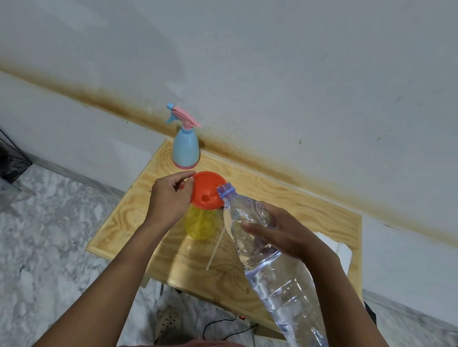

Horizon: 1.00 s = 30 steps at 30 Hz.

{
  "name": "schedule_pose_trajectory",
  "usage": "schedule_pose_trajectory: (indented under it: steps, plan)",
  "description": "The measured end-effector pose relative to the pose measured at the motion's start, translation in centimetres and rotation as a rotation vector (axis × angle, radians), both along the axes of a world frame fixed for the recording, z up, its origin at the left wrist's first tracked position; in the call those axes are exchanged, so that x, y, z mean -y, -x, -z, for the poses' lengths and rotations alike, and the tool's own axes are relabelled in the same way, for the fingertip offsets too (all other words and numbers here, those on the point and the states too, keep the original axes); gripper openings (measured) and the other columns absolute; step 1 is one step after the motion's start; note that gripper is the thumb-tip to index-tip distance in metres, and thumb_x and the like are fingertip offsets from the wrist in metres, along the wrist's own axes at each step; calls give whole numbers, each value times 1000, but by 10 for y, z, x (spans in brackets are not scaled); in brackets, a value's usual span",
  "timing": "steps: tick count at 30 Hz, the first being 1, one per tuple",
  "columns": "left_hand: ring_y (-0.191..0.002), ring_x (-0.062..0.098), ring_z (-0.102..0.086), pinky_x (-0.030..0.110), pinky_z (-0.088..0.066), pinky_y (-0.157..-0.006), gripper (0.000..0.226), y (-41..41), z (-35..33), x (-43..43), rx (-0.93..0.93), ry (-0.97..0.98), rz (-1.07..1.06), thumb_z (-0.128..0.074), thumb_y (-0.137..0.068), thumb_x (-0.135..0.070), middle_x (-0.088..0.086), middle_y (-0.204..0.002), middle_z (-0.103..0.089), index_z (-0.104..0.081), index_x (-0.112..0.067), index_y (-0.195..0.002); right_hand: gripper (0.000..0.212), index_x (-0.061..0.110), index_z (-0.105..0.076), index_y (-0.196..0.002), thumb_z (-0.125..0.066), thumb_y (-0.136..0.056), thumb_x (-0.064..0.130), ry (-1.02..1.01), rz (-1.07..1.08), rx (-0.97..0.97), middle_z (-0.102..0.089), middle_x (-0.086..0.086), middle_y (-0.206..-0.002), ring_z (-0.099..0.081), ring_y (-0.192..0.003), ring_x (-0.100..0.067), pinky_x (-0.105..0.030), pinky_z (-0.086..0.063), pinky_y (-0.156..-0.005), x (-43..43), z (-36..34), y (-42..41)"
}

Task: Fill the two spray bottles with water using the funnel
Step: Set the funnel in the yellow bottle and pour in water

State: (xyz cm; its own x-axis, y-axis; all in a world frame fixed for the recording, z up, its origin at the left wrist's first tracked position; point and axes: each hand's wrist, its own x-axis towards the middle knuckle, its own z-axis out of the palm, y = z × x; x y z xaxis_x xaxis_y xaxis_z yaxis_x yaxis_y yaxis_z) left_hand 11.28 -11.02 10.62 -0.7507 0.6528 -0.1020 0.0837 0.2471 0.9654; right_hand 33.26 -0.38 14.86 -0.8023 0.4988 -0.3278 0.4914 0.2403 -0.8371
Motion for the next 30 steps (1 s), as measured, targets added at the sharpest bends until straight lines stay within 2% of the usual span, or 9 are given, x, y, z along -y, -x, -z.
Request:
schedule_pose_trajectory:
  steps: [5,13,17,21,26,28,30]
  plan:
    - [-95,15,-66,42,-57,-93,28,0,1,1,4,5,0,-58,-98,-19,7,-107,-73,-69,-13,-123,40,26,-61,-115,-67,-85,52,32,14,-9,-73,-3,-82,-72,-70,-24,-31,-56,-62,-1,2,-1]
    - [-95,16,-67,42,-58,-92,28,0,1,2,-1,5,5,-58,-98,-20,7,-106,-73,-69,-13,-123,34,21,-61,-111,-67,-89,46,21,8,13,-73,-1,-75,-71,-64,-19,-26,-52,-57,-1,-2,0]
    - [-91,12,-65,39,-57,-91,28,0,0,1,-10,2,2,-58,-98,-19,7,-107,-73,-69,-13,-123,19,31,-59,-105,-65,-91,43,12,-15,14,-72,10,-70,-68,-58,-9,-22,-50,-56,1,-7,1]
    - [-87,11,-64,37,-58,-90,28,0,1,1,-11,-2,1,-58,-98,-19,8,-103,-73,-69,-13,-122,33,21,-59,-112,-65,-90,44,21,-4,25,-71,8,-68,-66,-55,-7,-22,-49,-55,2,-9,1]
    - [-87,12,-63,38,-58,-89,28,0,1,1,-17,1,0,-58,-98,-18,5,-101,-72,-69,-12,-123,42,20,-59,-117,-66,-87,48,44,-1,27,-72,2,-70,-68,-58,-12,-26,-51,-56,2,-9,1]
    - [-86,11,-64,37,-58,-88,28,1,2,1,-21,1,4,-58,-98,-18,5,-101,-72,-69,-12,-123,41,21,-59,-117,-66,-87,49,34,-8,29,-72,3,-70,-68,-59,-12,-26,-51,-56,1,-9,2]
    - [-87,12,-65,37,-58,-88,28,1,2,1,-21,1,7,-57,-98,-18,5,-101,-73,-69,-12,-123,31,27,-60,-112,-66,-89,47,39,-10,23,-72,2,-72,-68,-58,-12,-26,-52,-56,0,-10,2]
